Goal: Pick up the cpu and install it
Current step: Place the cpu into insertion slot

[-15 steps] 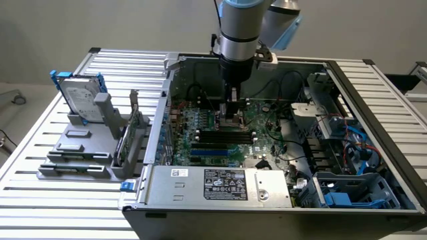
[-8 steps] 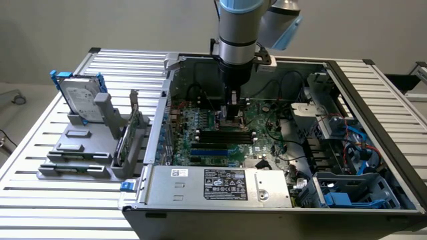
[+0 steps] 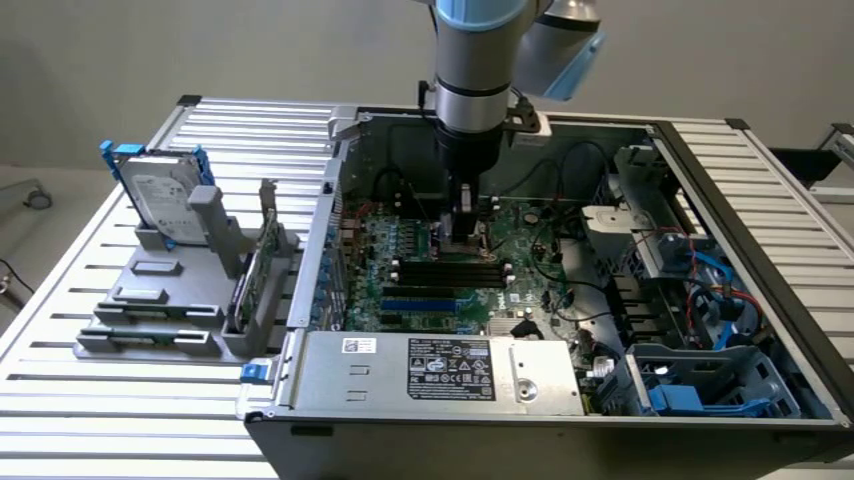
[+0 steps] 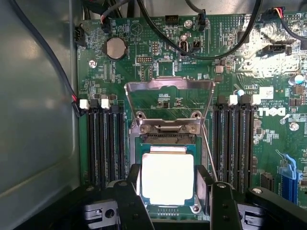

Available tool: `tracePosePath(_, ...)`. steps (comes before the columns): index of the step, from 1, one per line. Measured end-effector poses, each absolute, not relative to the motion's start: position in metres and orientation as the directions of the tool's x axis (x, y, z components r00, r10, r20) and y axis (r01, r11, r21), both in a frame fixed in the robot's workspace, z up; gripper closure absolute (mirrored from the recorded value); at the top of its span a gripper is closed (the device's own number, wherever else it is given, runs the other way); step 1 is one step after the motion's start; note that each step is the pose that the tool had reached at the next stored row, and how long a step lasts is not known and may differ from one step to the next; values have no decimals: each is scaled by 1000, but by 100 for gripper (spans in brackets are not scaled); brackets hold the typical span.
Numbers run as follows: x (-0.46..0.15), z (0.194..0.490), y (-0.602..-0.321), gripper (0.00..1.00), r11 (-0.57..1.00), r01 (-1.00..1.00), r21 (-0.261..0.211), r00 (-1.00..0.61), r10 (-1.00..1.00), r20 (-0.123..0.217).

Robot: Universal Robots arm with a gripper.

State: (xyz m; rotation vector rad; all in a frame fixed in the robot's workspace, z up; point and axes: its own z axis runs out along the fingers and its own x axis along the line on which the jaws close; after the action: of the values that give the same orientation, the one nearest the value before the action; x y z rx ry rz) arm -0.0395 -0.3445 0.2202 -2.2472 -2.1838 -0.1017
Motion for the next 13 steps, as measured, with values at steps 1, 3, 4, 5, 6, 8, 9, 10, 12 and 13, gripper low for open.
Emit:
tracePosePath(1,-40,219,-345,45,-30,999,41,28,998,51)
tracePosePath(3,-40,218,-345,45,-29,999,42,27,998,51)
tracePosePath(4,-40,217,-345,45,-29,999,44,27,998,51)
tracePosePath(5,-40,216,-345,45,-29,999,46,27,998,51)
tracePosePath(6,-40,216,-345,45,-29,998,47,27,998,51)
tracePosePath(8,-40,215,-345,45,-29,998,47,27,998,51)
tracePosePath(9,-40,215,-345,45,-29,998,48,27,998,51)
tracePosePath(10,-41,214,-345,45,-29,998,48,27,998,51)
tracePosePath(12,-41,212,-345,45,-29,998,50,26,998,51)
tracePosePath(13,-41,211,-345,45,-29,998,50,26,998,51)
